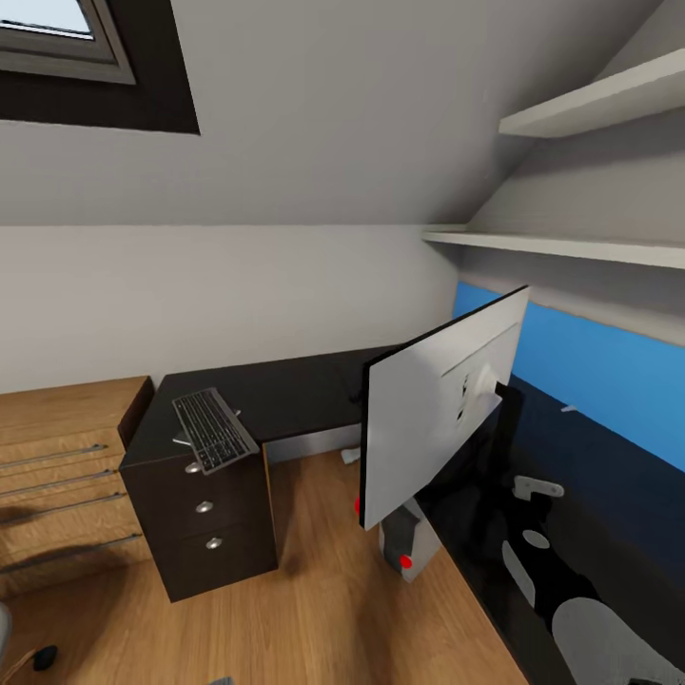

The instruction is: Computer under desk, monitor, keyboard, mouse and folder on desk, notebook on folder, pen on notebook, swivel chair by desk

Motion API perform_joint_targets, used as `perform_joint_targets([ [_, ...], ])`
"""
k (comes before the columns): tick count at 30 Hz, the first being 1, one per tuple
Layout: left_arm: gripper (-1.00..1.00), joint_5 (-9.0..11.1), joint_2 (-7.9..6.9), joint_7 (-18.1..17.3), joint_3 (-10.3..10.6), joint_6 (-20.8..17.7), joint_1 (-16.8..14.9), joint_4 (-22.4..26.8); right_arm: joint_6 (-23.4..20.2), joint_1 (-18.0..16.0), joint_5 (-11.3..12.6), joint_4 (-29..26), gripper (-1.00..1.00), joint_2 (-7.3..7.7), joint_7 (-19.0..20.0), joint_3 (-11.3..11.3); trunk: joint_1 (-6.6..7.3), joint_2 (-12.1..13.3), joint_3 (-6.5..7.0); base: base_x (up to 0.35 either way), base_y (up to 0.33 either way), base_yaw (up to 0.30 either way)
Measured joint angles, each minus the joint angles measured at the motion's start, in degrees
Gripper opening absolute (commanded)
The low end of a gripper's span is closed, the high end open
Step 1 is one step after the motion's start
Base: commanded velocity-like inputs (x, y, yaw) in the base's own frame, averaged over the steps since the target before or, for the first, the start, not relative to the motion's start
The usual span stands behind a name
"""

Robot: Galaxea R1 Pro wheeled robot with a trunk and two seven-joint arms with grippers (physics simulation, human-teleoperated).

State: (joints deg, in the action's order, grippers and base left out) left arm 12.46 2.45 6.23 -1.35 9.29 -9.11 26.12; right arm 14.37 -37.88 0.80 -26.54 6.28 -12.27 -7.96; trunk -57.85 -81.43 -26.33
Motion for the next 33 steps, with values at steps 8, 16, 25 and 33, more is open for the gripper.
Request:
perform_joint_targets([
  [8,1.00,0.0,0.09,0.0,0.0,0.0,0.0,0.0,0.3,-0.4,0.1,1.3,1.00,0.04,0.0,0.1,-1.76,-3.2,-1.44,0.000,0.000,0.000],
  [16,1.00,0.0,0.14,0.0,0.0,0.1,0.0,0.0,1.6,-0.5,0.1,1.6,1.00,0.00,0.1,0.1,-3.52,-6.4,-2.87,0.000,0.000,0.000],
  [25,1.00,0.0,0.10,0.0,0.0,0.1,0.0,0.0,2.2,-1.5,-0.1,1.6,1.00,0.00,0.0,0.1,-3.96,-7.2,-3.24,0.000,0.000,0.000],
  [33,1.00,0.0,0.10,0.0,0.0,0.1,0.0,0.0,2.3,-4.6,-0.3,1.5,1.00,0.01,0.0,0.1,-3.96,-7.2,-3.24,0.000,0.000,0.000],
])
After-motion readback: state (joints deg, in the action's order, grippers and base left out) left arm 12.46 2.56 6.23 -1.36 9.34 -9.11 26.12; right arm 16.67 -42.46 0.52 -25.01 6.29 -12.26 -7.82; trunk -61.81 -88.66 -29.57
